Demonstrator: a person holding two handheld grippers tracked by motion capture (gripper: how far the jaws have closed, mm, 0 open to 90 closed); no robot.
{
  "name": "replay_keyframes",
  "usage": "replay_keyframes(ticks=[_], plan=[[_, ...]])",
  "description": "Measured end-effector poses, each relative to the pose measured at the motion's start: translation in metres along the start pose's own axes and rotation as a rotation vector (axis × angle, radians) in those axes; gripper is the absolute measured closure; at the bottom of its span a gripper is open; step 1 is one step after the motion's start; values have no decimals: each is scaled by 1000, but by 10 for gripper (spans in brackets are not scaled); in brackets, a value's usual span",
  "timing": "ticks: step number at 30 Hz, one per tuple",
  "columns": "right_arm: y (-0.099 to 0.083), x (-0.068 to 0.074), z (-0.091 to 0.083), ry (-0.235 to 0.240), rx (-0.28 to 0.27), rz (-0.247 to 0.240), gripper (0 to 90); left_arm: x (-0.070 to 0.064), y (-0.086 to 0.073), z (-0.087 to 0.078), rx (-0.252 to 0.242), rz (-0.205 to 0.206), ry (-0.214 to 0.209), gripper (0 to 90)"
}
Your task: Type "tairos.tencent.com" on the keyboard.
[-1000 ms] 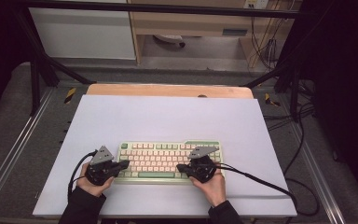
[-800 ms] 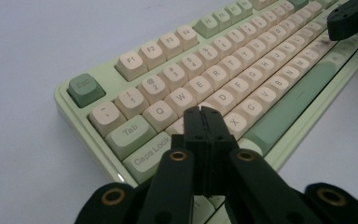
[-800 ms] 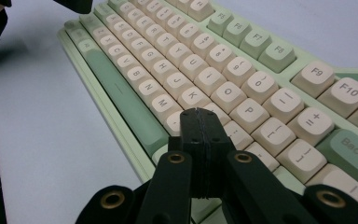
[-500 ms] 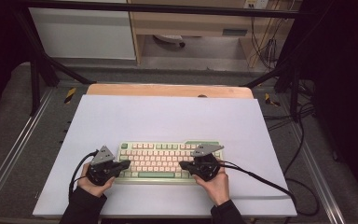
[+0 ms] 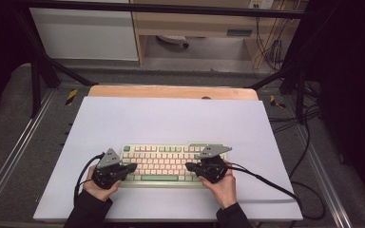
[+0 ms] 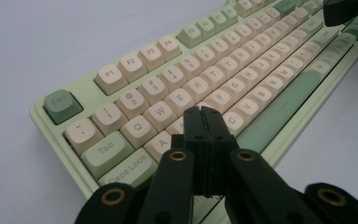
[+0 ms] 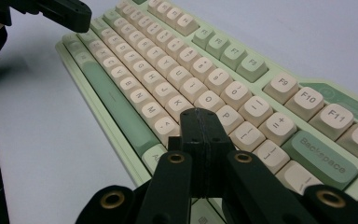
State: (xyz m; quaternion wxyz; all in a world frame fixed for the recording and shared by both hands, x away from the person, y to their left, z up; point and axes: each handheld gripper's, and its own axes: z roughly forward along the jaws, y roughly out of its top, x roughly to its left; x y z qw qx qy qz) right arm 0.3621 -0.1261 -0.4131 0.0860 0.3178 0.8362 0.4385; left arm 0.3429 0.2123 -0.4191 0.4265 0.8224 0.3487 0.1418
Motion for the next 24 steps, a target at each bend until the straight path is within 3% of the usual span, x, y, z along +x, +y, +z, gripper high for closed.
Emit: replay_keyframes(ticks=[24], plan=[[0,-1,-1,3,0,3,900,-21,7,26,33,30,-30,900]])
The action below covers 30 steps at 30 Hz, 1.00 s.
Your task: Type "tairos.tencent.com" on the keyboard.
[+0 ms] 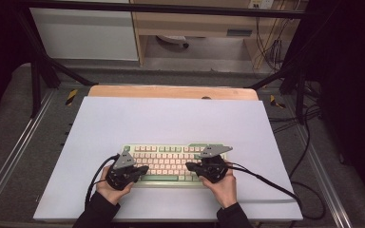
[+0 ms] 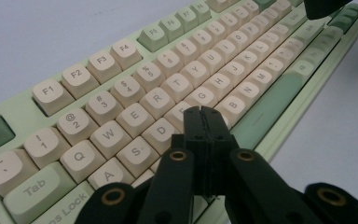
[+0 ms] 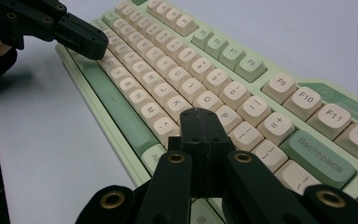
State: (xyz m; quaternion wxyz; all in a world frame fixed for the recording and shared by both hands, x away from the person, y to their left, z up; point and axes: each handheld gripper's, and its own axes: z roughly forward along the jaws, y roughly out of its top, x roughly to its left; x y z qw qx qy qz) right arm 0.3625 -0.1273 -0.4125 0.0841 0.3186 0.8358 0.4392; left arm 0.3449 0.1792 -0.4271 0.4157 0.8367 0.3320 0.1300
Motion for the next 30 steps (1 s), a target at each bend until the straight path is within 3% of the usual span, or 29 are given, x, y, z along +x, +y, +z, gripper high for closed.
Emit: replay_keyframes(ticks=[20,30], plan=[[0,0,0,0,0,2,900,-2,-3,8,18,18,4,900],[1,0,-2,-3,-8,0,900,-2,-2,1,4,21,1,900]])
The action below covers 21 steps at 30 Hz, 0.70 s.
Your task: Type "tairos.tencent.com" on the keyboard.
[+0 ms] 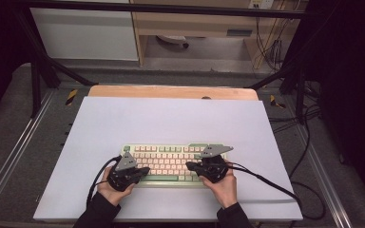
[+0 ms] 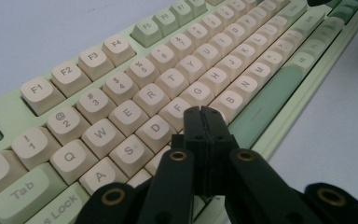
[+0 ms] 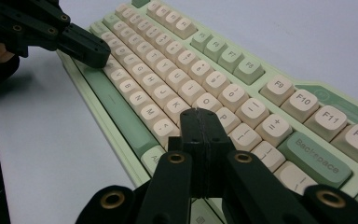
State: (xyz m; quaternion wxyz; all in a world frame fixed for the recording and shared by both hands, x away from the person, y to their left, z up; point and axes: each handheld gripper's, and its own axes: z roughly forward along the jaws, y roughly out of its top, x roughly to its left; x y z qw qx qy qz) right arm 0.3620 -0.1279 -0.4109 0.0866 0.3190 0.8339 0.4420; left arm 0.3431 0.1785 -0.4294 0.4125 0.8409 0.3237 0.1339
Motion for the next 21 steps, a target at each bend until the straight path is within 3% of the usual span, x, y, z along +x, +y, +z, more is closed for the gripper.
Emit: replay_keyframes(ticks=[21], plan=[[3,-1,0,-1,-17,14,900,18,-13,-27,-33,-41,27,899]])
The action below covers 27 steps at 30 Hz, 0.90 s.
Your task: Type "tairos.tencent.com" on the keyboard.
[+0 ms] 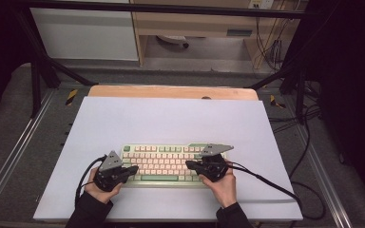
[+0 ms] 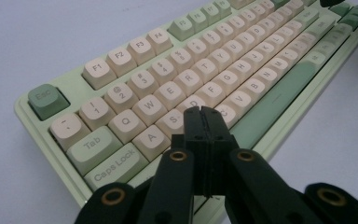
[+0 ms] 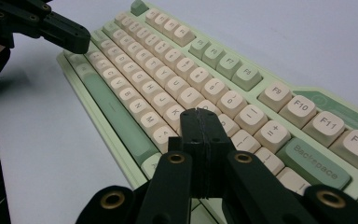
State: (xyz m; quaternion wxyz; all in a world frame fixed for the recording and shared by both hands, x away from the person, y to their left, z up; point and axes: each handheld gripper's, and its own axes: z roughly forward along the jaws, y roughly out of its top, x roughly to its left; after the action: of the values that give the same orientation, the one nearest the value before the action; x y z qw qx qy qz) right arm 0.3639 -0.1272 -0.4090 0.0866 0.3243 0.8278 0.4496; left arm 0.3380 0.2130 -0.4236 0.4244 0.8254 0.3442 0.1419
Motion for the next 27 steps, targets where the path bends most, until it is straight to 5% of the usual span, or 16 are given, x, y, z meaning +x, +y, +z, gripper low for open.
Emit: replay_keyframes(ticks=[27], plan=[[15,7,19,-18,11,-9,900,6,-5,-6,-9,-18,4,898]])
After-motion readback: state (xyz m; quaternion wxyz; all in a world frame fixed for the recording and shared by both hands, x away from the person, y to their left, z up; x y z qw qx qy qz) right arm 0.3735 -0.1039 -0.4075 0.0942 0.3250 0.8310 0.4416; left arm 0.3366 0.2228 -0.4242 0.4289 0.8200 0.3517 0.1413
